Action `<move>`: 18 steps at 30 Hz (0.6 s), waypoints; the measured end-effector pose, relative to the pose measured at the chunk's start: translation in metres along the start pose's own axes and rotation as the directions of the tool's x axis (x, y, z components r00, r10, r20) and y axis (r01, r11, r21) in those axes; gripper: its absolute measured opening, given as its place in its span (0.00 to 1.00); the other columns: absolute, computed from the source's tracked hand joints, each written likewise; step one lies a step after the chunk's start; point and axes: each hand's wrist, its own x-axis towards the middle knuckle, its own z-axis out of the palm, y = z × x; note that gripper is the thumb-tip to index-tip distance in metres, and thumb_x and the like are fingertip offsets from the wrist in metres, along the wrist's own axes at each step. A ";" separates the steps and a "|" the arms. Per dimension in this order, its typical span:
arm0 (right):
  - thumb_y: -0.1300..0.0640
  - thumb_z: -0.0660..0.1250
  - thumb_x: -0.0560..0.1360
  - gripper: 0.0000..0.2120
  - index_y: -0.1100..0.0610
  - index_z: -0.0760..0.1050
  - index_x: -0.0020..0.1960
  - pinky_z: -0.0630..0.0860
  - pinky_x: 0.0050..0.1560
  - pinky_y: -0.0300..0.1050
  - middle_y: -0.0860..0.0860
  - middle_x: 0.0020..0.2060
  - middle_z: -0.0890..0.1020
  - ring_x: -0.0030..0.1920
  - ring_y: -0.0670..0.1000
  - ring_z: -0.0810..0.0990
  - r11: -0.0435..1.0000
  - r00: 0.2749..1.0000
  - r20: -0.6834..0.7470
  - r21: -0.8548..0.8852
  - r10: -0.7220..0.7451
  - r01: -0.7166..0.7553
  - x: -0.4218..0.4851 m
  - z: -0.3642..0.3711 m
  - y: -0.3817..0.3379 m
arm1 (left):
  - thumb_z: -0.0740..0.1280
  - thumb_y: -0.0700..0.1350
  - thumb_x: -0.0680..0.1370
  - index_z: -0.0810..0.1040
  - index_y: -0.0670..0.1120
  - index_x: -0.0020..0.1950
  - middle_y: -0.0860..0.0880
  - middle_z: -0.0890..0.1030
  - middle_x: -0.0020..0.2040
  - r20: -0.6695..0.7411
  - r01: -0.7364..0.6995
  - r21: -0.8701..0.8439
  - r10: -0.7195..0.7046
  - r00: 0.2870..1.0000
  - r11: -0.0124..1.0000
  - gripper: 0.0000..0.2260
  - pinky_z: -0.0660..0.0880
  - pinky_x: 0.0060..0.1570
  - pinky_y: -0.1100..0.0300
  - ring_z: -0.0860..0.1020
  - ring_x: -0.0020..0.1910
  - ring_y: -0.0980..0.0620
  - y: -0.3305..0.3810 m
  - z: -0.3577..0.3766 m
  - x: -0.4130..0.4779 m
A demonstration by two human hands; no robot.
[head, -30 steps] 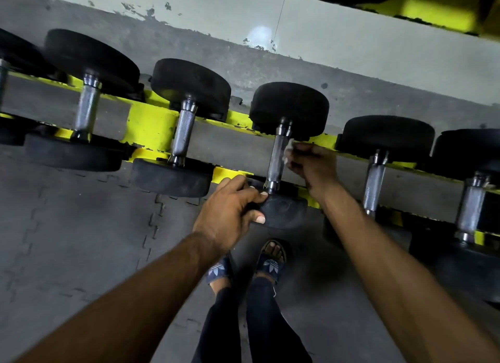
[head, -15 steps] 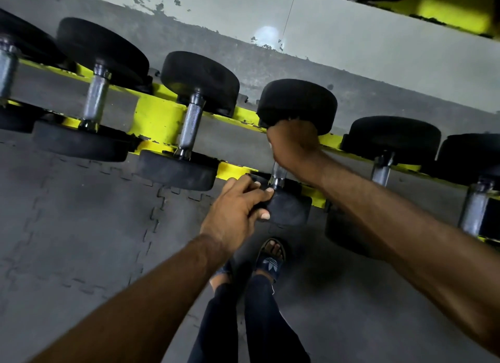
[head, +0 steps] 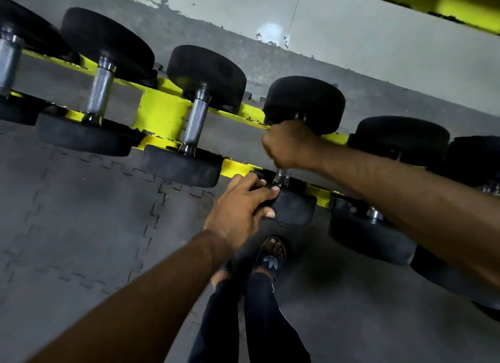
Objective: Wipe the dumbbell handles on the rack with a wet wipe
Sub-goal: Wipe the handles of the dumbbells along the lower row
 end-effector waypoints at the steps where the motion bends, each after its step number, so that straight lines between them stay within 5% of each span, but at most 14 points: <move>1: 0.56 0.69 0.72 0.09 0.53 0.84 0.51 0.72 0.39 0.42 0.52 0.47 0.85 0.49 0.56 0.83 0.994 0.998 0.050 0.101 -0.045 0.040 -0.002 0.003 0.001 | 0.77 0.46 0.72 0.81 0.49 0.61 0.49 0.76 0.52 -0.002 -0.004 0.000 0.004 1.000 1.000 0.18 0.78 0.43 0.51 0.73 0.50 0.46 0.000 0.000 0.000; 4: 0.56 0.71 0.70 0.06 0.51 0.84 0.46 0.73 0.39 0.42 0.50 0.43 0.85 0.46 0.54 0.82 0.958 0.998 -0.029 0.278 -0.055 0.061 -0.010 0.012 0.009 | 0.77 0.46 0.72 0.81 0.49 0.61 0.49 0.75 0.52 -0.008 -0.006 0.001 0.006 1.000 1.000 0.18 0.78 0.43 0.52 0.73 0.50 0.47 0.001 0.000 -0.001; 7: 0.60 0.69 0.73 0.04 0.59 0.81 0.41 0.76 0.38 0.50 0.55 0.39 0.80 0.43 0.58 0.78 0.932 0.944 -0.298 0.360 0.141 -0.025 -0.022 0.034 0.022 | 0.77 0.46 0.72 0.81 0.49 0.62 0.49 0.75 0.52 -0.006 0.005 0.002 -0.005 1.000 1.000 0.18 0.78 0.44 0.54 0.73 0.52 0.48 0.001 -0.001 -0.001; 10: 0.58 0.70 0.73 0.04 0.57 0.80 0.40 0.73 0.39 0.47 0.52 0.41 0.79 0.43 0.54 0.78 0.755 0.874 -0.311 0.650 0.373 -0.091 -0.045 0.055 0.011 | 0.77 0.46 0.72 0.81 0.49 0.61 0.49 0.75 0.52 0.002 0.012 -0.009 -0.012 1.000 1.000 0.18 0.78 0.46 0.53 0.72 0.53 0.48 0.001 -0.001 -0.001; 12: 0.58 0.72 0.70 0.02 0.54 0.80 0.39 0.75 0.41 0.44 0.48 0.39 0.82 0.41 0.49 0.80 0.523 0.806 -0.193 0.837 0.559 -0.162 -0.057 0.067 -0.006 | 0.77 0.46 0.72 0.81 0.50 0.61 0.50 0.75 0.52 0.004 0.018 -0.018 -0.018 1.000 1.000 0.18 0.78 0.46 0.52 0.72 0.54 0.48 0.000 0.000 -0.001; 15: 0.57 0.74 0.70 0.03 0.53 0.80 0.39 0.77 0.42 0.42 0.45 0.35 0.82 0.37 0.44 0.80 0.075 0.587 0.081 0.969 0.806 -0.237 -0.050 0.076 -0.017 | 0.77 0.47 0.72 0.81 0.50 0.61 0.50 0.75 0.52 0.008 0.026 -0.016 -0.025 1.000 1.000 0.18 0.77 0.47 0.55 0.72 0.54 0.49 0.001 -0.001 -0.001; 18: 0.64 0.72 0.73 0.04 0.57 0.80 0.42 0.78 0.37 0.44 0.48 0.32 0.82 0.31 0.46 0.80 -0.514 0.482 0.442 0.857 0.757 0.022 -0.026 0.078 0.000 | 0.77 0.46 0.72 0.82 0.49 0.61 0.50 0.76 0.50 0.006 0.017 0.004 -0.017 1.000 1.000 0.18 0.71 0.47 0.61 0.70 0.52 0.51 0.002 -0.002 0.000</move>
